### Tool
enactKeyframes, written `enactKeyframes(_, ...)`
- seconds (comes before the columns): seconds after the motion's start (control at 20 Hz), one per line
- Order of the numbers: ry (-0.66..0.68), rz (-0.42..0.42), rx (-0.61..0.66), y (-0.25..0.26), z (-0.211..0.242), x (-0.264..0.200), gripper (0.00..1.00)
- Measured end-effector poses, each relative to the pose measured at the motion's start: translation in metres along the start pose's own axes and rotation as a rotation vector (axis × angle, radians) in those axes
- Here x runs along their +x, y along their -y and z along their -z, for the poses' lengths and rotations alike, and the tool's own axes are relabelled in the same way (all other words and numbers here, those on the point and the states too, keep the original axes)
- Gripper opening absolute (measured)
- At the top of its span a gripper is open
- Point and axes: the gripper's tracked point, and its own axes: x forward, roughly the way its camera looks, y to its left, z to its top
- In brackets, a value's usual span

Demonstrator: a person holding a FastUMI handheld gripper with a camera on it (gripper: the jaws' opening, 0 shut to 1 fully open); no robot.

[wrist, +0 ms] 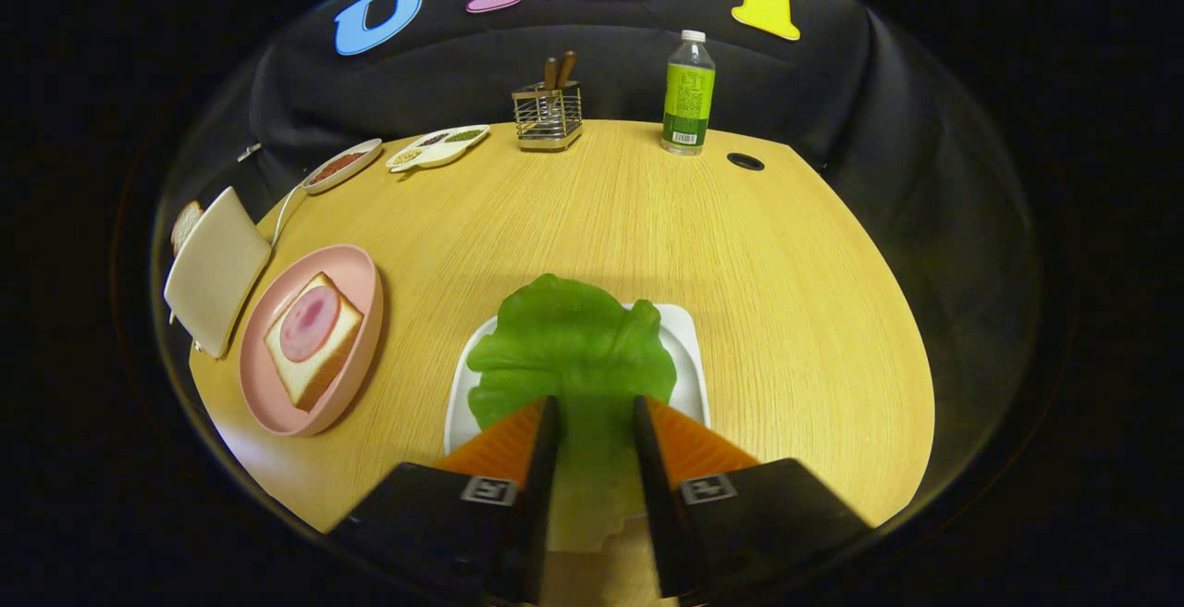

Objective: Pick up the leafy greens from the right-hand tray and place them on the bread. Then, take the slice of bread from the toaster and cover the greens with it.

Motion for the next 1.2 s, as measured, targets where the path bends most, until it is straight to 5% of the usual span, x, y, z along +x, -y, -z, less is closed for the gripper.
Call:
enactKeyframes(0.2, -0.021, -0.018, 0.0, -0.004, -0.001, 0.0, 0.12)
enactKeyframes(0.3, -0.061, -0.076, 0.048, -0.013, -0.002, -0.001, 0.08)
enactKeyframes(0.8, 0.011, 0.004, 0.059, -0.021, -0.059, -0.048, 0.08)
enactKeyframes(1.2, 0.092, -0.079, -0.02, -0.097, -0.107, -0.104, 0.08)
